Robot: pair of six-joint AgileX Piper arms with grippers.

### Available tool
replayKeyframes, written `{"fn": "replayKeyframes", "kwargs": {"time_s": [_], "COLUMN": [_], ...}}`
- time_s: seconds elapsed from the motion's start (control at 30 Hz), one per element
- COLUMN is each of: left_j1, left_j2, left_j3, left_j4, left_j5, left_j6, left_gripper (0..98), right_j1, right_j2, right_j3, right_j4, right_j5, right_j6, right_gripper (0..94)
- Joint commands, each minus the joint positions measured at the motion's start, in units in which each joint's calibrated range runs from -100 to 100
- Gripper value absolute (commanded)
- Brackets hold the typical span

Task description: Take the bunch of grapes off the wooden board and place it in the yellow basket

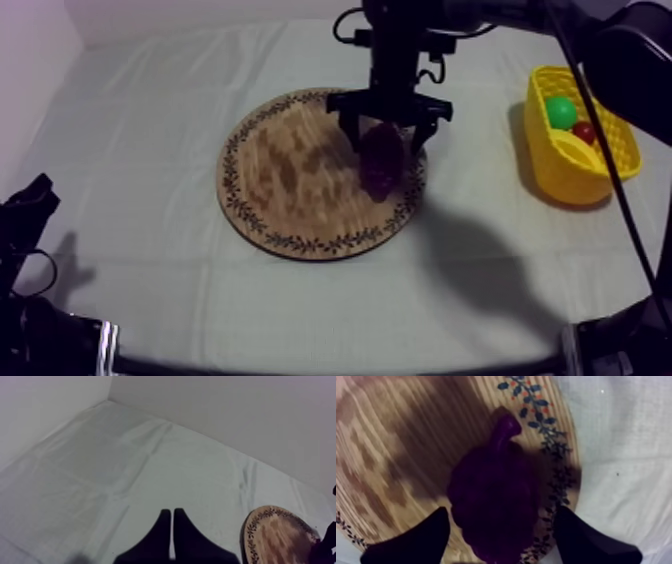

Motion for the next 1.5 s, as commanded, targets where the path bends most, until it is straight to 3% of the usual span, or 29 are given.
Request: {"fn": "replayKeyframes", "kwargs": {"time_s": [0.0,0.93,1.47], "left_j1": [-0.01,-0.01,-0.01], "left_j2": [0.03,0.03,0.03], "left_j3": [0.04,0.04,0.04], "left_j4": [0.01,0.01,0.01], "left_j5": [0.03,0.03,0.03], "left_j6": [0.0,0.0,0.0], "left_gripper": [0.0,0.0,0.0], "right_j1": [0.12,0.58,2.13], "right_j2": [0.4,0.5,-12.47], "right_j3": [-0.28,2.34,-2.67], "right_j4": [-0.13,-1.88,0.63], "right_j5": [0.06,-2.48,0.32], "right_j6": [0.11,2.56,4.91], "right_gripper": [57.8,41.2,41.9]}}
